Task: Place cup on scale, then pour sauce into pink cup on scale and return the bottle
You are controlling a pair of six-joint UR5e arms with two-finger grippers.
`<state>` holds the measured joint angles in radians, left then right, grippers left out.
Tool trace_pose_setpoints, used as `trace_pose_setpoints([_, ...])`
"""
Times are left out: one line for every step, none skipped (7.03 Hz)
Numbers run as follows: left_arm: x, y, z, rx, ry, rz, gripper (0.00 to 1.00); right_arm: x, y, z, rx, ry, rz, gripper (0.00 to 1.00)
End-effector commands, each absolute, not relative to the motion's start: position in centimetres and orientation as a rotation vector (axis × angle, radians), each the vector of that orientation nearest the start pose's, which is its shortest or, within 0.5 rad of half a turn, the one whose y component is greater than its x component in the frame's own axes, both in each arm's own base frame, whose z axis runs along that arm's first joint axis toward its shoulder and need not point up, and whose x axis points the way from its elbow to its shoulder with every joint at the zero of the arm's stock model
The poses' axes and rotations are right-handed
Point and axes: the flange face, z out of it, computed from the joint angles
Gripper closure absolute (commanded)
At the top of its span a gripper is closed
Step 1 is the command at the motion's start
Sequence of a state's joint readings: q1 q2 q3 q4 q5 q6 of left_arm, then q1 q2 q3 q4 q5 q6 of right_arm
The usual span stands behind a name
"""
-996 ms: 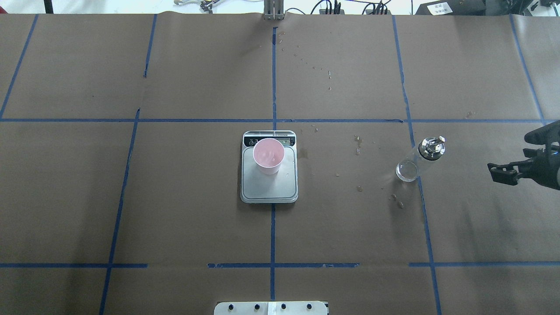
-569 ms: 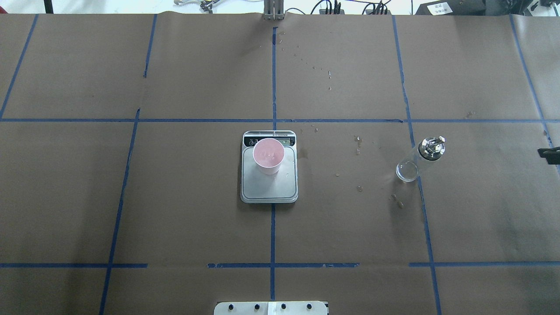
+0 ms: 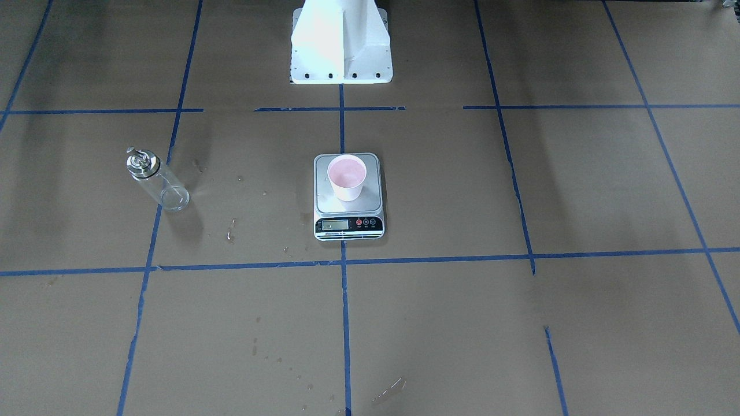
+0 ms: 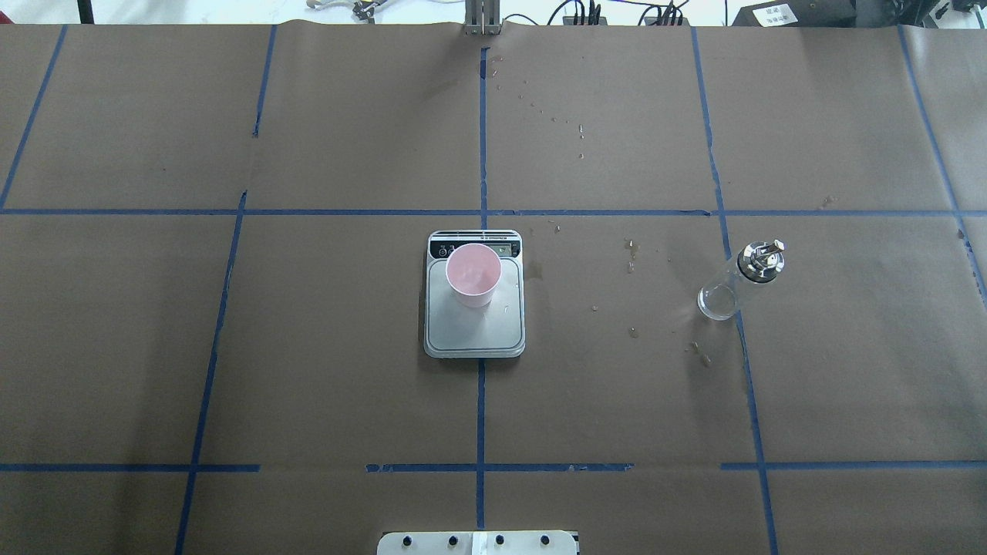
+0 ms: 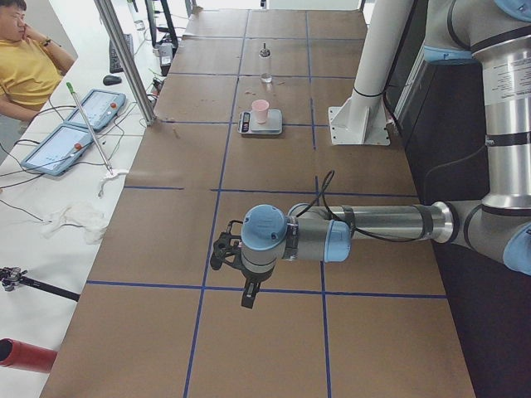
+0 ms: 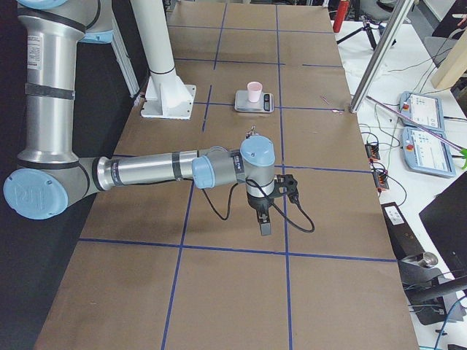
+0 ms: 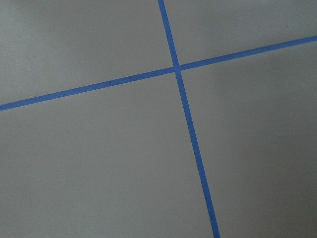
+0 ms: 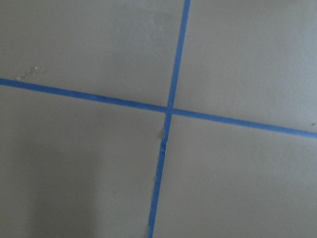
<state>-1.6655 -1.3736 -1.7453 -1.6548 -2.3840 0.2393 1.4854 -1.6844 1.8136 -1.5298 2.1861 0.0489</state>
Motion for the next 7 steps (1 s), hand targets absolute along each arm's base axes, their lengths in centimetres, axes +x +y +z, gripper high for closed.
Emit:
trace_pose_setpoints([-9.9,-40.7,65.1,0.186,0.792,0.161,0.0,4.2,-42.0,63.7,-0.002,-0.627,-0.045,0.0])
trace_pose_setpoints([-9.9,-40.5,65.5,0.177,0.796,0.156,0.0,3.8,-41.5,63.9,-0.019,-0.678,-0.033,0.0])
trace_pose_setpoints([-9.8,-40.5,65.5,0.177,0.794,0.158,0.0,3.9,-41.2,65.6,-0.053,-0.679,-0.012,0.0])
trace_pose_setpoints([-9.8,-40.3,66.2,0.168,0.803,0.153,0.0,4.0,-40.2,66.1,-0.062,-0.681,-0.008,0.0])
trace_pose_setpoints([-9.8,-40.4,66.1,0.172,0.802,0.155,0.0,4.2,-40.3,65.9,-0.056,-0.682,-0.004,0.0])
trace_pose_setpoints([-9.8,-40.5,65.9,0.175,0.802,0.156,0.0,4.1,-40.6,67.9,-0.087,-0.669,-0.004,0.0])
trace_pose_setpoints([-9.8,-40.6,65.7,0.179,0.801,0.158,0.0,4.1,-42.0,67.9,-0.082,-0.665,-0.011,0.0])
